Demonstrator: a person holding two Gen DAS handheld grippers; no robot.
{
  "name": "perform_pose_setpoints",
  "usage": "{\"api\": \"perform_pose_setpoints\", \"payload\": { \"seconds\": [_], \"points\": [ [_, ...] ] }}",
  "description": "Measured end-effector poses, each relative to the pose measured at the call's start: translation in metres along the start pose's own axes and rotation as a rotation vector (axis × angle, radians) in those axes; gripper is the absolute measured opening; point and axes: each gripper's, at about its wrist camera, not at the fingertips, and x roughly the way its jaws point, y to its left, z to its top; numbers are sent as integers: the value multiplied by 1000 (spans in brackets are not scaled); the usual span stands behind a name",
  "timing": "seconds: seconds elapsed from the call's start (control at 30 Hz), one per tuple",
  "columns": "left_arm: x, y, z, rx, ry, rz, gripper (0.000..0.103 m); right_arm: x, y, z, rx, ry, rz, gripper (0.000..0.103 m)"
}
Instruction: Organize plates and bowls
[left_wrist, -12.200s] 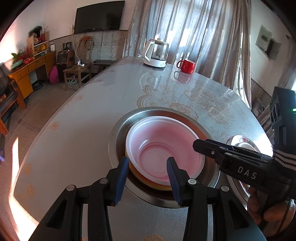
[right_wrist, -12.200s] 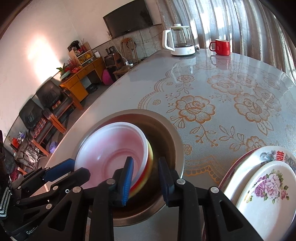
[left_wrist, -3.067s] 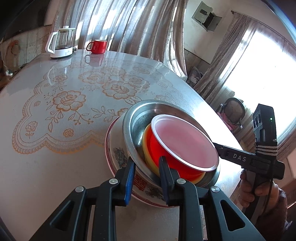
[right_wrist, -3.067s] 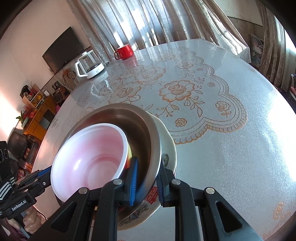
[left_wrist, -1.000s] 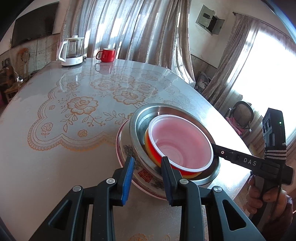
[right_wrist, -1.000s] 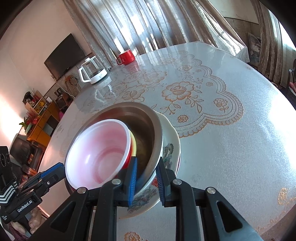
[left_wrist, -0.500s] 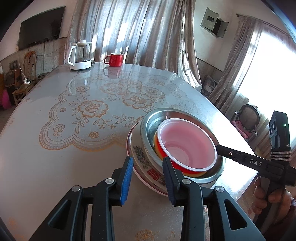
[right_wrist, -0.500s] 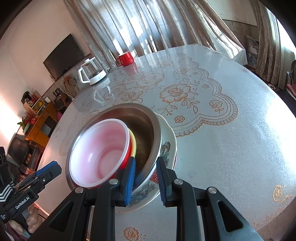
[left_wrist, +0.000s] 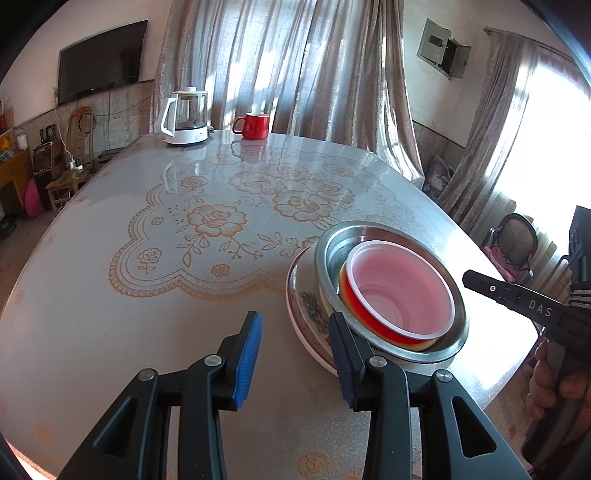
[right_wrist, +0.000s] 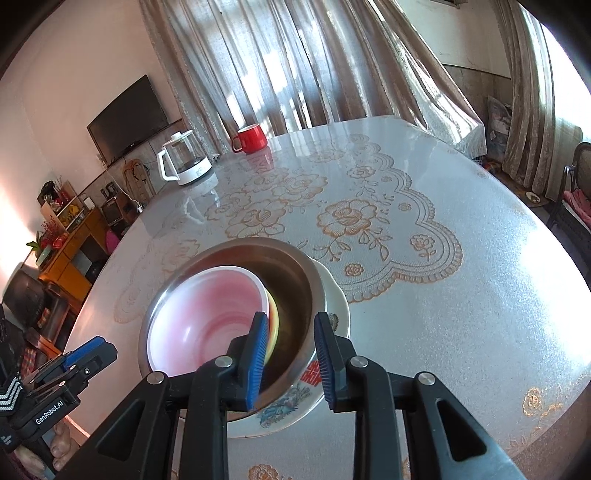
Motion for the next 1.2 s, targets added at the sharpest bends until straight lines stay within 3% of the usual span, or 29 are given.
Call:
{"api": "perform_pose_setpoints", "payload": {
  "seconds": [0.13, 0.27, 0.43, 0.73, 1.2],
  "points": [
    [-1, 2, -1, -9, -10, 60, 43, -10, 13, 1, -21, -44, -12, 25],
    [-3, 2, 0, -44, -41, 167, 61, -20, 33, -2, -38, -94, -31, 31],
    [-6, -1, -4, -27, -73, 238, 73, -21, 57, -16, -74, -113, -63, 36],
    [-16, -5, -7, -36, -112, 250, 87, -15, 76, -41, -113, -81, -88, 36],
    [-16, -13, -12, -8, -112, 243, 90, -14, 81, -44, -128, -68, -77, 37]
  ]
}}
